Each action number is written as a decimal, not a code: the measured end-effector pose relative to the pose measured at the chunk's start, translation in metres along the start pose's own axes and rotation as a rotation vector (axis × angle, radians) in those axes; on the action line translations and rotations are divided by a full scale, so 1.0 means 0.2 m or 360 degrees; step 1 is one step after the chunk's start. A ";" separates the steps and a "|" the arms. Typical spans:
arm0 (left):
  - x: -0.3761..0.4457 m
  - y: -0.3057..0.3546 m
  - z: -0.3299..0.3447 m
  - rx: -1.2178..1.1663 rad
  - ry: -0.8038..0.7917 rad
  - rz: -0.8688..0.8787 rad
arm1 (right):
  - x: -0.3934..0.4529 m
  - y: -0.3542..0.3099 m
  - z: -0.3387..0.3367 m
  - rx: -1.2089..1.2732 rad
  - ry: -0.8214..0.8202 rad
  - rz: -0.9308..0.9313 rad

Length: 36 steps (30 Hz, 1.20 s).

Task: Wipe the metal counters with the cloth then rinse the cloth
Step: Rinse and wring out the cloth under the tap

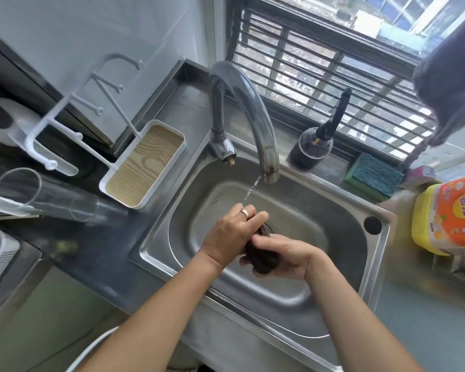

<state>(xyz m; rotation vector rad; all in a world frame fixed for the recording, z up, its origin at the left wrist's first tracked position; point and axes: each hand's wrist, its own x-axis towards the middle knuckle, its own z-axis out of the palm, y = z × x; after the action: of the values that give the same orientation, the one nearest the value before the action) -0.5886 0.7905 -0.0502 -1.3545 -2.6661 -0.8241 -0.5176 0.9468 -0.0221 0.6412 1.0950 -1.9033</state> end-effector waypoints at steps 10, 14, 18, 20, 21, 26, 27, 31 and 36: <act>-0.02 0.03 -0.05 0.0396 -0.0840 -0.0841 | 0.19 -0.10 0.04 -0.2156 0.0837 0.0051; 0.00 0.05 -0.04 0.0324 -0.0932 -0.0967 | 0.22 -0.03 0.02 -0.2438 0.1043 -0.0284; 0.00 0.06 -0.05 0.0140 -0.0984 -0.0991 | 0.23 0.01 -0.03 -0.2615 0.1083 -0.0418; 0.01 0.06 -0.05 -0.0025 -0.1006 -0.1046 | 0.23 0.02 -0.05 -0.2673 0.1106 -0.0481; 0.01 0.06 -0.05 -0.0146 -0.1020 -0.1085 | 0.23 0.02 -0.05 -0.2701 0.1113 -0.0516; -0.02 0.05 -0.04 -0.0831 -0.1057 -0.1267 | 0.20 0.03 -0.07 -0.2778 0.1148 -0.0738; -0.02 0.05 -0.05 -0.0969 -0.1051 -0.1294 | 0.19 0.04 -0.08 -0.2794 0.1211 -0.0804; -0.02 0.08 -0.06 -0.1421 -0.1021 -0.1395 | 0.19 0.07 -0.11 -0.2857 0.1342 -0.1002; -0.05 0.10 -0.03 -0.1594 -0.0950 -0.1343 | 0.19 0.09 -0.15 -0.2703 0.1548 -0.1417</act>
<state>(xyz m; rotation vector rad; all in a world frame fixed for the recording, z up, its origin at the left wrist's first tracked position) -0.5677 0.7905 -0.0386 -0.3884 -3.4766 -2.3995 -0.5210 0.9527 -0.0741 -0.0789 3.2718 -0.3530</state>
